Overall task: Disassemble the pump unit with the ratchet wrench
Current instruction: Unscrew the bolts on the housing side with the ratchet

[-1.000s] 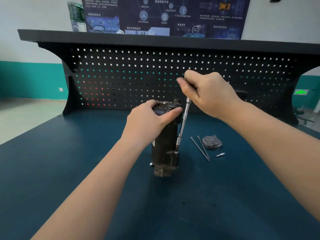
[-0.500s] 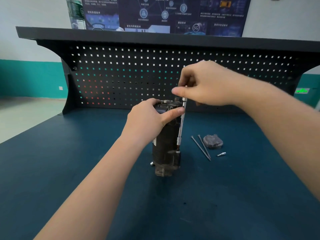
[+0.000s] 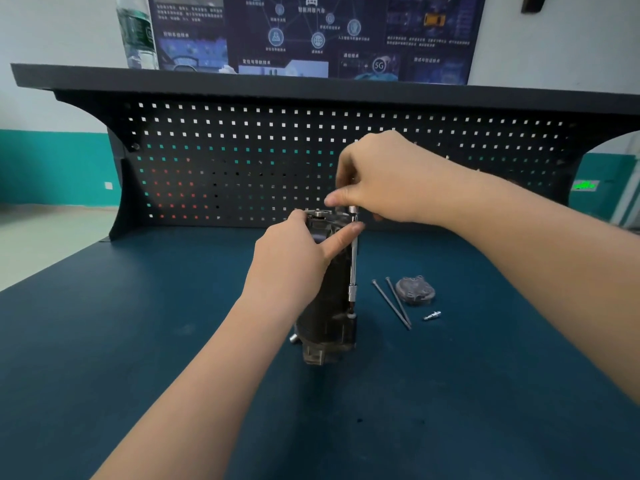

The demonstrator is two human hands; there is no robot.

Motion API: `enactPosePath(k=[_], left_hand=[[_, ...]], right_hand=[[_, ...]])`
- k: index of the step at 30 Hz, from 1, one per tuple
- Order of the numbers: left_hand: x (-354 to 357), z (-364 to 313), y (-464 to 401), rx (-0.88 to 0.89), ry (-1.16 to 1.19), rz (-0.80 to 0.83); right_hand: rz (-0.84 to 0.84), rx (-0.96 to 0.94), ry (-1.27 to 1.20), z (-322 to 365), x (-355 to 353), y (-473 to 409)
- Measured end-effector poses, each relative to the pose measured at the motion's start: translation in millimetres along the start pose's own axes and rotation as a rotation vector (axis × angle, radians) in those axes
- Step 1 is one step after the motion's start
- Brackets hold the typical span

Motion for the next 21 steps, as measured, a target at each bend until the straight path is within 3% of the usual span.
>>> enactPosePath(k=[5, 7, 10, 14, 21], left_hand=[[2, 3, 4, -0.035, -0.093, -0.05], [0, 1, 2, 0.117, -0.119, -0.13], [-4, -4, 0, 0.384, 0.156, -0.145], [-7, -2, -7, 0.189, 0.476, 0.03], [-4, -6, -13, 0.217, 0.319, 0.01]], right_hand=[[-0.025, -0.033, -0.04, 5, 0, 0], [-0.021, -0.032, -0.059, 3, 3, 0], [-0.023, -0.039, -0.093, 2, 9, -1], [-0.029, -0.041, -0.078, -3, 12, -3], [-0.058, -0.133, -0.069, -9, 13, -5]])
Point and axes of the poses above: each hand's wrist, its own y-axis away from the middle knuckle, its own x-axis out of the palm, z = x × y, the point moved 3 cm from there along -y, towards the middle knuckle, and after that the axes turned 4 degrees about -z, right-handed, at the moved point
